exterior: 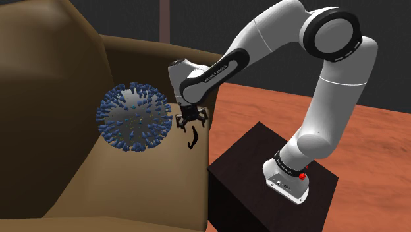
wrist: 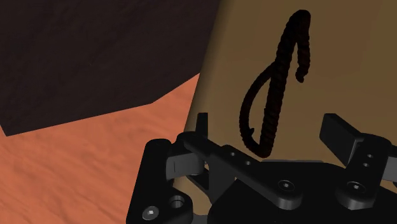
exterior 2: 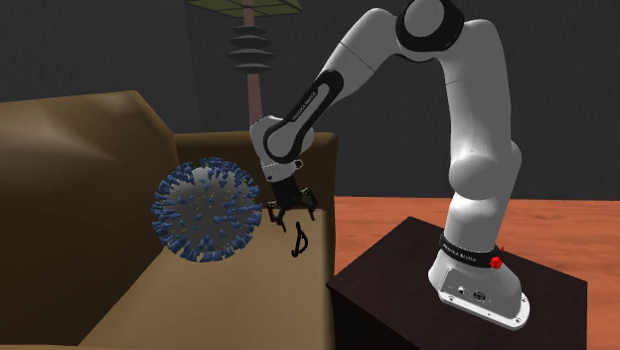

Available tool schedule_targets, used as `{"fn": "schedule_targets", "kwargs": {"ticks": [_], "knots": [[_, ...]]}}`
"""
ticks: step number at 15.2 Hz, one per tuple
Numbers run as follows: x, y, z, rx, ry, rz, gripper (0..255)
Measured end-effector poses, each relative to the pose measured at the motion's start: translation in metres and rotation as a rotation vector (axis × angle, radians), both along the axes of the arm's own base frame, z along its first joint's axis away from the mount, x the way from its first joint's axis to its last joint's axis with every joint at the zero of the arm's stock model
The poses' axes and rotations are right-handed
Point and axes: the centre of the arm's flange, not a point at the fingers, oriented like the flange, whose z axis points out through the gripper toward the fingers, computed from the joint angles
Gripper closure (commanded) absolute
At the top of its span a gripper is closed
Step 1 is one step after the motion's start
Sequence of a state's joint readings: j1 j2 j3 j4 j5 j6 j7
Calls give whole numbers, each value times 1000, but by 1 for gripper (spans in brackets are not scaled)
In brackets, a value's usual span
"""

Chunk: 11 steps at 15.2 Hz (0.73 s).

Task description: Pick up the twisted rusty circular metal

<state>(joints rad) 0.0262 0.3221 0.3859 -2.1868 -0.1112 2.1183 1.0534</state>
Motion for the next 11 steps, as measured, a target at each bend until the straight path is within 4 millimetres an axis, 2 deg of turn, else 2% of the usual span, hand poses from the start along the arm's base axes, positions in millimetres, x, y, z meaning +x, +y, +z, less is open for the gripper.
{"fn": "schedule_targets", "kwargs": {"ticks": [1, 2, 11], "knots": [[1, 0, -4, 0, 0, 0, 0], [0, 0, -6, 0, 0, 0, 255], [0, 0, -8, 0, -1, 0, 255]]}}
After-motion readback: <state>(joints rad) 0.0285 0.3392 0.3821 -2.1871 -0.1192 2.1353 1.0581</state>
